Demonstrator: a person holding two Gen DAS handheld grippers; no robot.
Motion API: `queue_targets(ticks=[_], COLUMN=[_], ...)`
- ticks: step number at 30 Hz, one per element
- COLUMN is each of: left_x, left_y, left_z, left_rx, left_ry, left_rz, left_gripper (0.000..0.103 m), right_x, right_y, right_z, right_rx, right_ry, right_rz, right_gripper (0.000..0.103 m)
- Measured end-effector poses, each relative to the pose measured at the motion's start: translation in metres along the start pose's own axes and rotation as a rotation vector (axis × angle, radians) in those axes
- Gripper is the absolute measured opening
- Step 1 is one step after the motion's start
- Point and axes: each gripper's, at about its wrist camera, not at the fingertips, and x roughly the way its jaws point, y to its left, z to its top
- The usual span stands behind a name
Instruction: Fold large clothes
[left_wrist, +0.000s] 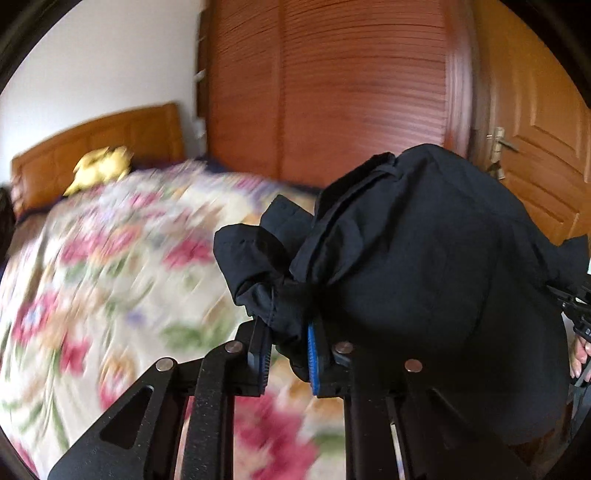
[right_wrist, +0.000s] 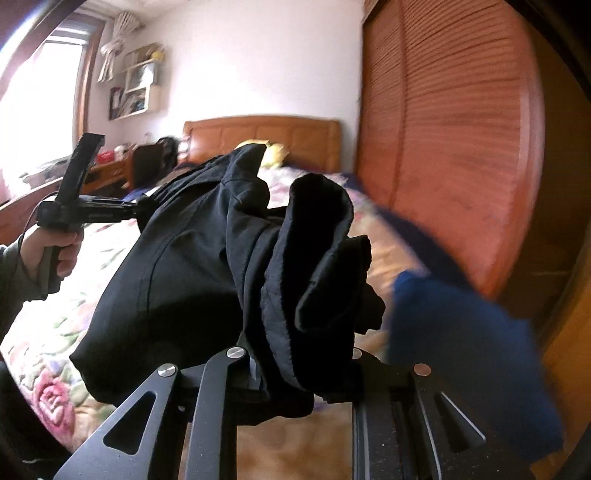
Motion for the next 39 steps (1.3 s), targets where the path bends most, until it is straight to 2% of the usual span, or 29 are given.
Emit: queue_targets(ticks=[5, 8, 11, 14, 16, 17, 19, 21, 23, 24, 25, 26, 28, 34, 36, 39], left_x=[0.064, 0.100, 0.140, 0.182, 0.194, 0.193, 0.185, 0.164, 0.136, 0.121, 0.110, 0.099, 0.076, 0.012, -0.009, -0.025], left_y=[-0.095, -0.140, -0.180, -0.204, -0.203, -0.199, -0.190, -0.179, -0.170, -0.163, -0.166, -0.163, -0.156, -0.128, -0.124, -0.123], left_z=[0.072, 0.091, 0.090, 0.073, 0.059, 0.056, 0.052, 0.044, 0.032, 0.025, 0.021, 0.015, 0.003, -0.026, -0.036, -0.043], left_rx=[0.099, 0.129, 0.158, 0.208, 0.209, 0.203, 0.182, 0.165, 0.161, 0.164, 0.165, 0.162, 0.158, 0.133, 0.129, 0.128], left_ry=[-0.026, -0.011, 0.022, 0.099, 0.131, 0.132, 0.124, 0.112, 0.094, 0.079, 0.064, 0.047, 0.035, -0.020, -0.037, -0.050], left_rz=[-0.093, -0.130, -0.144, -0.103, -0.080, -0.085, -0.094, -0.120, -0.140, -0.139, -0.137, -0.136, -0.137, -0.111, -0.102, -0.081], left_gripper=[0.016, 0.017, 0.017, 0.020, 0.022, 0.024, 0.037, 0.041, 0.051, 0.067, 0.079, 0.080, 0.080, 0.082, 0.082, 0.087], right_x=[-0.040, -0.056, -0.054, -0.034, -0.022, -0.019, -0.020, -0.026, -0.032, -0.038, -0.042, -0.044, -0.057, -0.067, -0.063, -0.046], right_y=[-0.080, -0.128, -0.169, -0.205, -0.218, -0.220, -0.225, -0.224, -0.213, -0.212, -0.209, -0.201, -0.191, -0.137, -0.123, -0.115], right_z=[0.007, 0.001, -0.018, -0.050, -0.070, -0.076, -0.080, -0.079, -0.082, -0.082, -0.083, -0.085, -0.077, -0.048, -0.037, -0.036], right_rx=[0.037, 0.095, 0.144, 0.227, 0.271, 0.276, 0.292, 0.311, 0.294, 0.287, 0.283, 0.273, 0.249, 0.176, 0.162, 0.155], right_ry=[-0.003, 0.042, 0.111, 0.209, 0.254, 0.259, 0.239, 0.220, 0.219, 0.209, 0.197, 0.188, 0.143, 0.014, -0.020, -0.017], right_rz=[-0.155, -0.218, -0.285, -0.270, -0.257, -0.258, -0.260, -0.272, -0.319, -0.342, -0.363, -0.390, -0.441, -0.437, -0.386, -0.352], right_gripper=[0.019, 0.019, 0.020, 0.020, 0.021, 0.023, 0.027, 0.039, 0.067, 0.071, 0.077, 0.081, 0.083, 0.083, 0.083, 0.083])
